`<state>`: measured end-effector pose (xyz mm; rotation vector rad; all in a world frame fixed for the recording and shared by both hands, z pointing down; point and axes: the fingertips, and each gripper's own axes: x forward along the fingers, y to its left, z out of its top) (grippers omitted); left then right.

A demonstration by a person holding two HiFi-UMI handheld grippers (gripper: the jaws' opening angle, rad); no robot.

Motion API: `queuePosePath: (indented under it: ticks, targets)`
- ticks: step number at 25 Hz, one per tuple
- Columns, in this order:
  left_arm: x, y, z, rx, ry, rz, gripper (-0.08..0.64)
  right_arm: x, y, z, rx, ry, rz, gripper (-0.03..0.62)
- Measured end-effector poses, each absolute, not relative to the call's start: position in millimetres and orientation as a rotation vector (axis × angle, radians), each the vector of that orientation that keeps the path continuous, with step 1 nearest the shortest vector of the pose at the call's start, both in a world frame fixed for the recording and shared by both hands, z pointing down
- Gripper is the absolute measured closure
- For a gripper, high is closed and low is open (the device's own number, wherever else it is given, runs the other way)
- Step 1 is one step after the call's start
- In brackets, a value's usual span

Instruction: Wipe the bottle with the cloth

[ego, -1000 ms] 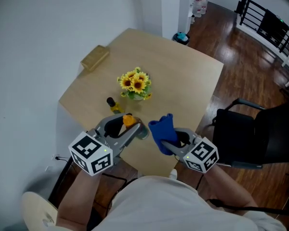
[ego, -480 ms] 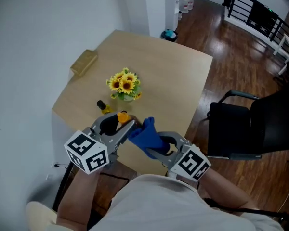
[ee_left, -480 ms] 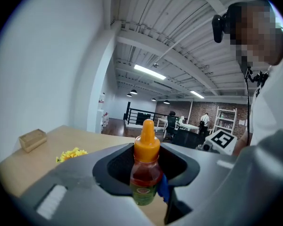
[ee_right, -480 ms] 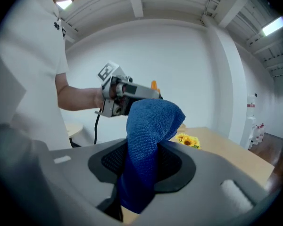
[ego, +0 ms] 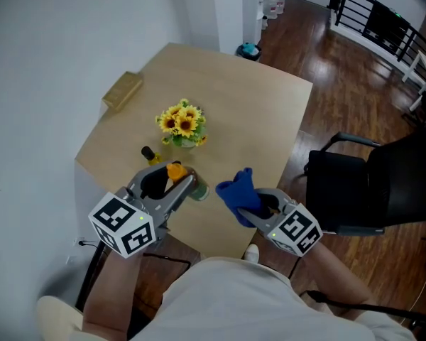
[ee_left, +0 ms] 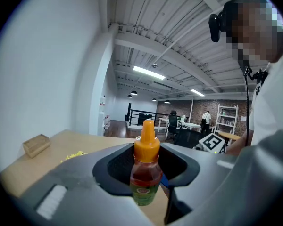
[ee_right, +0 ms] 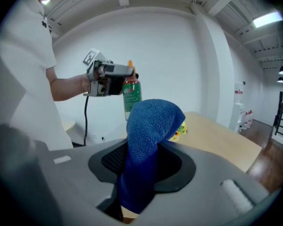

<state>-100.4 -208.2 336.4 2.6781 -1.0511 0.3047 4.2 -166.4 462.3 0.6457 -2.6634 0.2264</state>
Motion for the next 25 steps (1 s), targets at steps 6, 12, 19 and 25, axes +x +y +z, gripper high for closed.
queuePosePath:
  ticks: [6, 12, 19, 25]
  targets:
    - [-95, -196, 347, 2.674, -1.009, 0.336, 0.398, -12, -192, 360, 0.696, -2.819, 0.008, 0.434]
    - [-82, -184, 349, 2.687, -0.944, 0.321, 0.399, -46, -190, 350, 0.627, -2.808, -0.083, 0.434]
    - [-83, -178, 342, 2.688, -0.951, 0.294, 0.399, -36, -191, 442, 0.616, -2.714, 0.17, 0.434]
    - [-81, -178, 334, 2.698, -0.96, 0.288, 0.399, -29, -197, 501, 0.599, -2.635, 0.484, 0.434]
